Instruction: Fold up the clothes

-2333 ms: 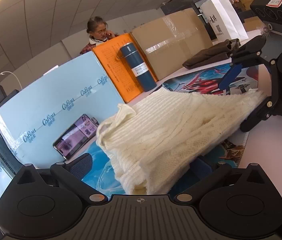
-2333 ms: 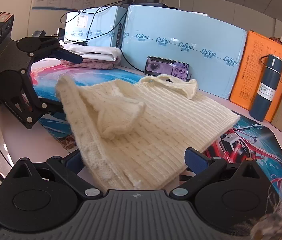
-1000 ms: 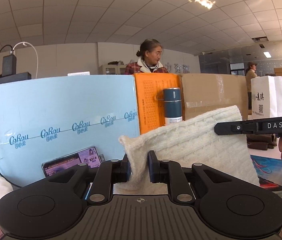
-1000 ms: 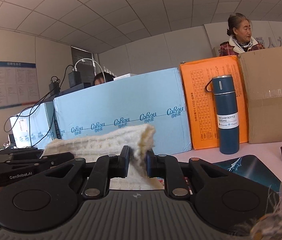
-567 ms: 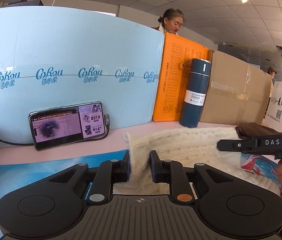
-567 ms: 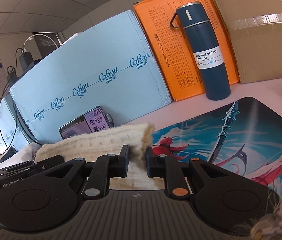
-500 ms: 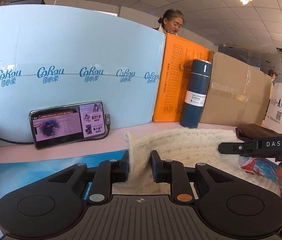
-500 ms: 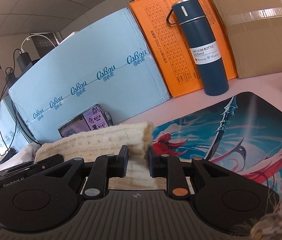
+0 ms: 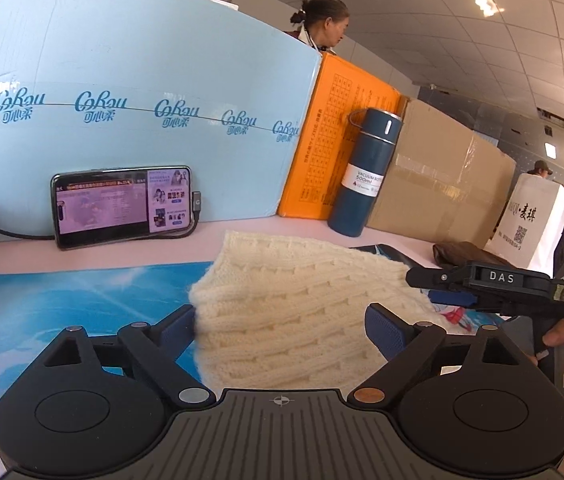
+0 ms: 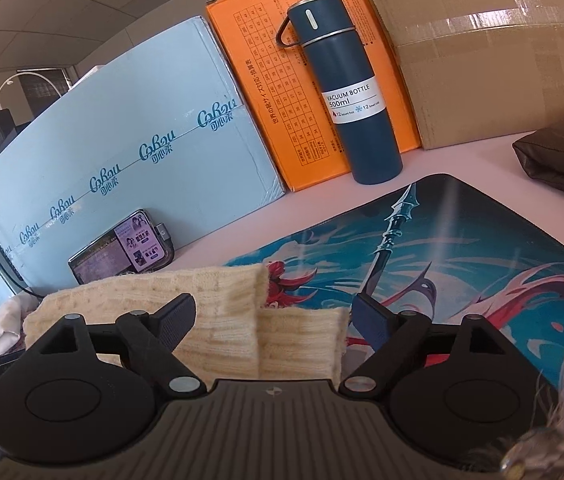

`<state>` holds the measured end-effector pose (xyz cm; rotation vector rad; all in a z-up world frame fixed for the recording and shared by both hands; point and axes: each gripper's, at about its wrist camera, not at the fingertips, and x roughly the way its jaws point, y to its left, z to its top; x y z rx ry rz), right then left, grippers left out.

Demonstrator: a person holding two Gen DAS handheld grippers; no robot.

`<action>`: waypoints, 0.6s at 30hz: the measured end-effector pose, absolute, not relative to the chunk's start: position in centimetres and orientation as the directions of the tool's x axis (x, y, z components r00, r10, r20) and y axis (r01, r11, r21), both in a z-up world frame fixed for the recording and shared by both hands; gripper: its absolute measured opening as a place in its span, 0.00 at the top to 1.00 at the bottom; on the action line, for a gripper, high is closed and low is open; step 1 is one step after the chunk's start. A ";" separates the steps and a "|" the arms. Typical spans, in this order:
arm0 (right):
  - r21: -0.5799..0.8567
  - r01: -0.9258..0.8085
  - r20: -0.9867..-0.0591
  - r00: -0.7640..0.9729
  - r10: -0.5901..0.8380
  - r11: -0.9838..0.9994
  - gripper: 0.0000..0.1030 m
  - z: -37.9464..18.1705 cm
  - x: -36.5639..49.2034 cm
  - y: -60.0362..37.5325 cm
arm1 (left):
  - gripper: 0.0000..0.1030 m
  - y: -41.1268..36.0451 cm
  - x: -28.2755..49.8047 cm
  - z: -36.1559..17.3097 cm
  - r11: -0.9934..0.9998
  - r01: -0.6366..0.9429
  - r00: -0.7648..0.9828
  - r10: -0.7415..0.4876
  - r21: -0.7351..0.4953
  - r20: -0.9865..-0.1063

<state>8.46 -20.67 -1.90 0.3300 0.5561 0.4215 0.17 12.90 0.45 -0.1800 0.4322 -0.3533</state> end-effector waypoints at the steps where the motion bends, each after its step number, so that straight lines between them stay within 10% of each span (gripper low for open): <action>1: 0.406 -0.292 -0.448 0.762 0.467 0.866 0.17 -2.0 8.6 -20.6 | 0.10 12.6 0.0 0.4 0.924 0.305 0.854 -0.373 -0.231 -0.362; 4: 0.397 -0.285 -0.464 0.758 0.459 0.873 0.15 -2.1 8.7 -20.5 | 0.14 11.8 -1.0 1.2 0.908 0.352 0.868 -0.407 -0.226 -0.285; 8: 0.395 -0.278 -0.470 0.758 0.452 0.876 0.14 -1.9 8.4 -20.5 | 0.57 10.2 -1.2 1.7 0.930 0.335 0.894 -0.364 -0.148 -0.261; 18: 0.372 -0.251 -0.497 0.759 0.420 0.894 0.12 -2.0 8.4 -20.6 | 0.53 11.5 2.2 -0.5 0.975 0.142 0.857 -0.209 -0.174 -0.471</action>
